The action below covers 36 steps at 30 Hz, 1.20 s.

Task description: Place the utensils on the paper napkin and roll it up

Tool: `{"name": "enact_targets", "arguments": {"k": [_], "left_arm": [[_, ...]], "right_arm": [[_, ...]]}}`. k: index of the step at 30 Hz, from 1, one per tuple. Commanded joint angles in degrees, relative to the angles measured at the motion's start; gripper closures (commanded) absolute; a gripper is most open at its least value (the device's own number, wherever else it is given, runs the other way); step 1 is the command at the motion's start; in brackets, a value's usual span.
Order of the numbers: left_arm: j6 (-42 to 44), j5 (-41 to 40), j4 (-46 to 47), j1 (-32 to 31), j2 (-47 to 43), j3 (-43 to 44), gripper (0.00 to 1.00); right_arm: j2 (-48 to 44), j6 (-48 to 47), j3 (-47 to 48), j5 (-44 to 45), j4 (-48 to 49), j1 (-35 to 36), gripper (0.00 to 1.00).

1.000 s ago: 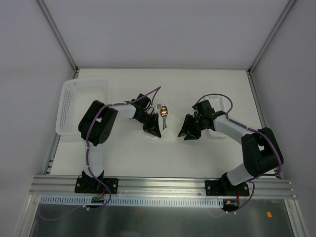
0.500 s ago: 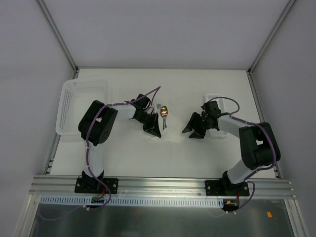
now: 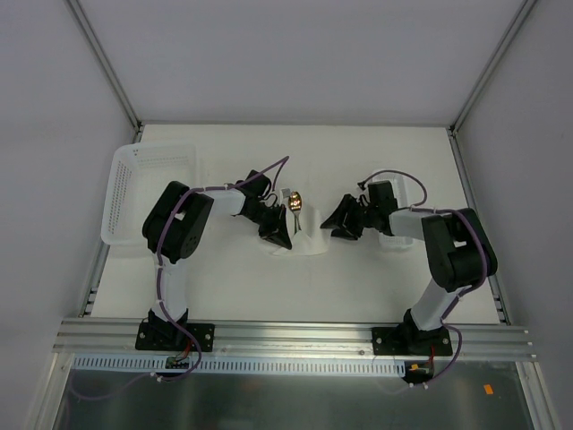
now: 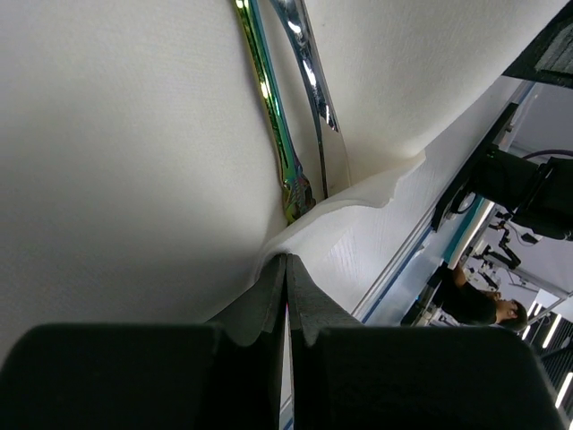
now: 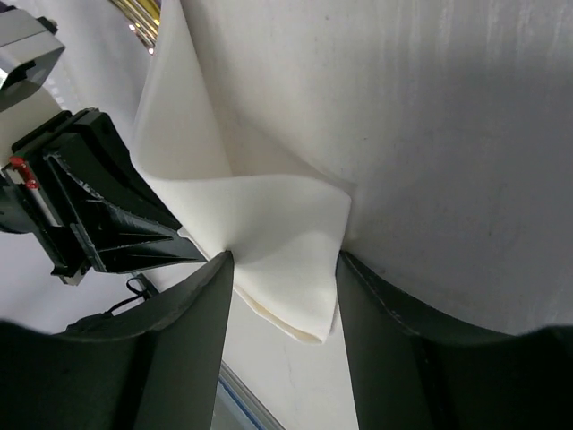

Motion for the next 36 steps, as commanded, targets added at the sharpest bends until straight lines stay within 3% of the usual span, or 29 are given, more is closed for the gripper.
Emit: {"name": "enact_targets", "arguments": {"k": [1,11,14,26,36], "left_arm": [[1.2,-5.3,-0.4,0.7,2.2,-0.9,1.00],[1.2,-5.6,-0.4,1.1,2.1,-1.0,1.00],[1.2,-5.6,-0.4,1.1,2.0,-1.0,1.00],[1.4,-5.6,-0.4,1.3,2.0,-1.4,1.00],[1.4,-5.9,-0.4,1.3,2.0,-1.2,1.00]], "right_arm": [[2.5,-0.8,-4.6,2.8,2.5,0.0,0.46],[2.5,0.6,-10.7,2.5,4.6,-1.7,0.36],[3.9,4.0,-13.1,0.7,10.1,-1.7,0.30],[4.1,8.1,-23.3,-3.9,24.7,-6.8,0.35],[12.3,15.7,-25.0,-6.3,40.7,-6.7,0.35]]}}
